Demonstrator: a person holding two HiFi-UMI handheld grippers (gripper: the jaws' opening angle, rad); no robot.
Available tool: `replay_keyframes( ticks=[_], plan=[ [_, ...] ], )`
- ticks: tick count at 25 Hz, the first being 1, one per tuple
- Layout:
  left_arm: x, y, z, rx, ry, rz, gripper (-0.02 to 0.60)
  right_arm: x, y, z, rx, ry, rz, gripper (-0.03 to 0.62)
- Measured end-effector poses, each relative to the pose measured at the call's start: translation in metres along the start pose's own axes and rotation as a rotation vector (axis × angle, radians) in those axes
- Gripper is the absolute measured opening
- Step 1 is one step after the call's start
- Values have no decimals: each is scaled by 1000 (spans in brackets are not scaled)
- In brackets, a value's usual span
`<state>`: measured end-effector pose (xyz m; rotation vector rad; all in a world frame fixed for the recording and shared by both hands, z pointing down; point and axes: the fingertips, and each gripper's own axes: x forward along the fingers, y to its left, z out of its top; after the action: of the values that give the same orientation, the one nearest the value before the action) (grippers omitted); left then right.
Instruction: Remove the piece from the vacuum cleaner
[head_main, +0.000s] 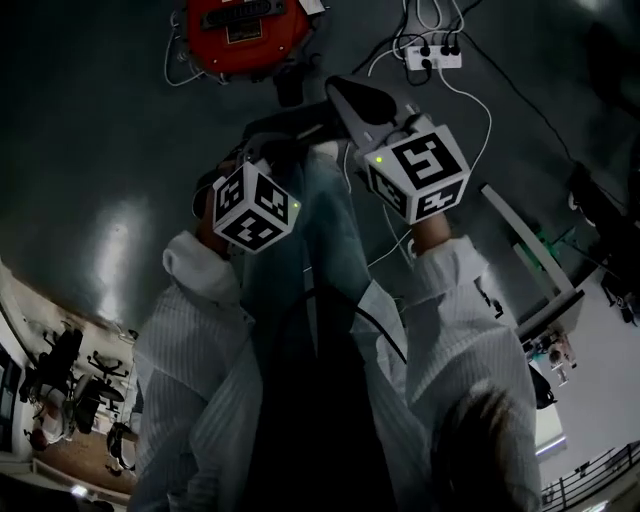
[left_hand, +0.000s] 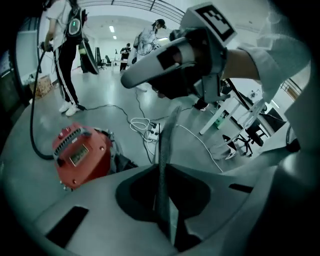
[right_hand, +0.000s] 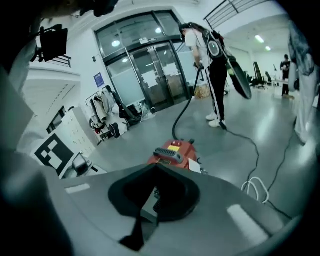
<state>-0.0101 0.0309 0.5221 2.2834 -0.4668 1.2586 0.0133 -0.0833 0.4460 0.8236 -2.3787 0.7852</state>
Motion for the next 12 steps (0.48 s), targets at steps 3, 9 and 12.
replay_keyframes(
  ticks=[3, 9, 12],
  plan=[
    [-51, -11, 52, 52, -47, 37, 27, -70, 21, 52, -37, -88, -62, 2],
    [-168, -50, 135, 93, -127, 73, 27, -200, 73, 152, -86, -296, -137, 2],
    [-218, -70, 169, 142, -165, 93, 27, -252, 97, 190, -126, -381, -156, 2]
  ],
)
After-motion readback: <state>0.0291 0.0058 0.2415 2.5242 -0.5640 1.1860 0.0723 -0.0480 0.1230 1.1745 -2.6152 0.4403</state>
